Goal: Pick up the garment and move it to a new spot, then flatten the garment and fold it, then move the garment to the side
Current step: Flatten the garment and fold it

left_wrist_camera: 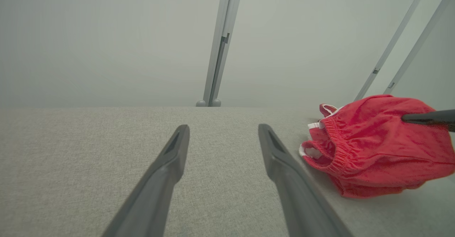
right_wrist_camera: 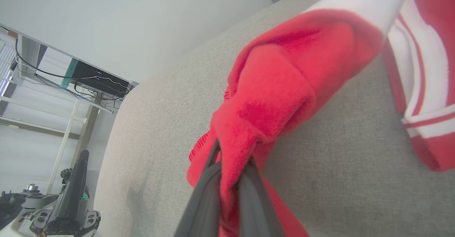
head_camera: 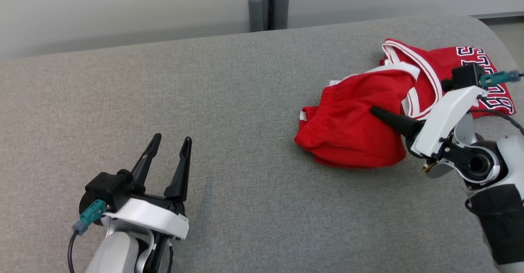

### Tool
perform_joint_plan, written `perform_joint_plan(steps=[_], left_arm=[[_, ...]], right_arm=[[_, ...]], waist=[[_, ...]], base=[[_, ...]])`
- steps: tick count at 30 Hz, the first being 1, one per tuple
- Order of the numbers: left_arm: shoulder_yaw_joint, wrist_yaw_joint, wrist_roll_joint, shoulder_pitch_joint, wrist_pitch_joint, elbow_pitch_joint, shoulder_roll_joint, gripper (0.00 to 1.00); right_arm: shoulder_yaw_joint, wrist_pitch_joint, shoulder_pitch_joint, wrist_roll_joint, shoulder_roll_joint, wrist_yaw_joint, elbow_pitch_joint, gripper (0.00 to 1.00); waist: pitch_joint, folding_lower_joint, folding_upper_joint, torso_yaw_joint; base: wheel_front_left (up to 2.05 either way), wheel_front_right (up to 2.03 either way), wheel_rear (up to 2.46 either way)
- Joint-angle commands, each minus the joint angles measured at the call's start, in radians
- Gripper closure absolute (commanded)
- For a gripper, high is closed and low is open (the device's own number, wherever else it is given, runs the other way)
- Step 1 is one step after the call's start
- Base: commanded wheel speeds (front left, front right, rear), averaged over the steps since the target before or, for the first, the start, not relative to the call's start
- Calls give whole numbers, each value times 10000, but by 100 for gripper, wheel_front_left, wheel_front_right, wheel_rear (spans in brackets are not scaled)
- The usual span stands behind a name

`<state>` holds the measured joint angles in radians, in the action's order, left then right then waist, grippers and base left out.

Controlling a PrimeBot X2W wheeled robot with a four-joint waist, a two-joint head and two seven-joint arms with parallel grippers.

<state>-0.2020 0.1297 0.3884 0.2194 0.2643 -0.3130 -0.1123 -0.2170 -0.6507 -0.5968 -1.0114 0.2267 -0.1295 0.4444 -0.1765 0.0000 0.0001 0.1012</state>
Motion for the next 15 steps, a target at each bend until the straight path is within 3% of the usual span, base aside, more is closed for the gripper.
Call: perform_joint_plan(steps=[1, 15], left_arm=[[-6, 17, 43, 270, 5, 40, -99, 0], [-375, 17, 232, 931, 5, 148, -270, 0]], right_arm=[[-175, 23, -231, -3, 256, -26, -124, 100], [-2453, 22, -2694, -257, 3383, -24, -923, 100]], waist=[[-191, 0, -1, -32], [-1835, 0, -1, -701]], base=[[0, 0, 0], [0, 0, 0]])
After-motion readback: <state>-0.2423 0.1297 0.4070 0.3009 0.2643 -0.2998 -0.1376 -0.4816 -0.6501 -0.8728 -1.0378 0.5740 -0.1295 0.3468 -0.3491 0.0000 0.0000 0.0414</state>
